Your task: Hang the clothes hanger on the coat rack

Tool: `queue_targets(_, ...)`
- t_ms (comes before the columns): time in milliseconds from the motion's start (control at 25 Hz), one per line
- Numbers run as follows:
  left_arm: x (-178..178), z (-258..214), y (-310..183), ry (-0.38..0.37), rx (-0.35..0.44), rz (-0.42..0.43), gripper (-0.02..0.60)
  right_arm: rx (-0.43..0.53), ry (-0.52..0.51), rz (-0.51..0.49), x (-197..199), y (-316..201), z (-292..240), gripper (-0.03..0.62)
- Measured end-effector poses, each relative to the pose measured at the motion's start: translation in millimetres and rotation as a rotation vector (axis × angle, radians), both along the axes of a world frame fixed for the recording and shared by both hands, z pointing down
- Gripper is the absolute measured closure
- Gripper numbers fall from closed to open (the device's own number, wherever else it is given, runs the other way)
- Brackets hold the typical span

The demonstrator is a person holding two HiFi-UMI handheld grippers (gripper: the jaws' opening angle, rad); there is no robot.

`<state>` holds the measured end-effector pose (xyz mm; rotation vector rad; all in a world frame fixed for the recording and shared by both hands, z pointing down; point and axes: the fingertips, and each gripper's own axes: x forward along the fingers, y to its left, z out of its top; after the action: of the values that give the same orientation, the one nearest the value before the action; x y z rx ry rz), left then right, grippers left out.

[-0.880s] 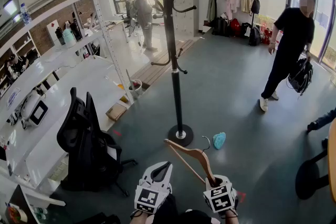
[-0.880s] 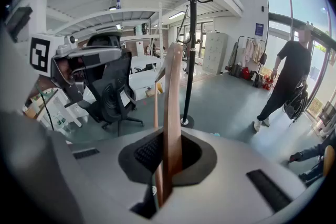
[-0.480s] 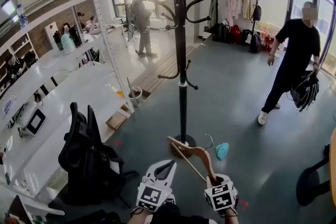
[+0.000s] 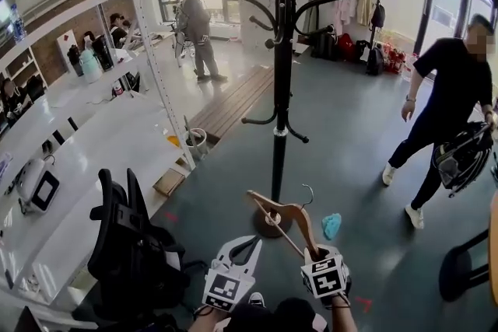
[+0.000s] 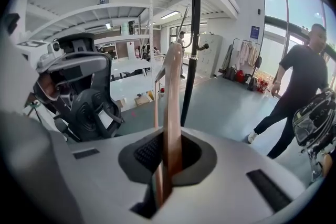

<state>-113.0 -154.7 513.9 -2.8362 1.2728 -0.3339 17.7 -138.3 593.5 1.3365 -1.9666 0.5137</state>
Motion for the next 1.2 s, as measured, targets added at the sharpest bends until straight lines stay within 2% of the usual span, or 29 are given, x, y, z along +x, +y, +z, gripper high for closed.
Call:
queue_targets(360, -5, 4, -40, 0.024, -0.028, -0.063, 0.572, 0.011, 0.051, -0.065, -1, -85, -1, 0.569)
queue_targets(600, -1, -7, -79, 0.040, -0.015, -0.150, 0.572, -0.011, 0.094, -0.141, 2, -144, -1, 0.569)
queue_targets(960, 0, -6, -121, 0.050, -0.014, -0.261, 0.572, -0.021, 0.113, -0.166, -10, -246, 5, 0.569)
queue_targets(1200, -2, -5, -133, 0.039, -0.015, -0.299, 0.572, -0.048, 0.129, -0.207, -28, -295, 12, 0.569)
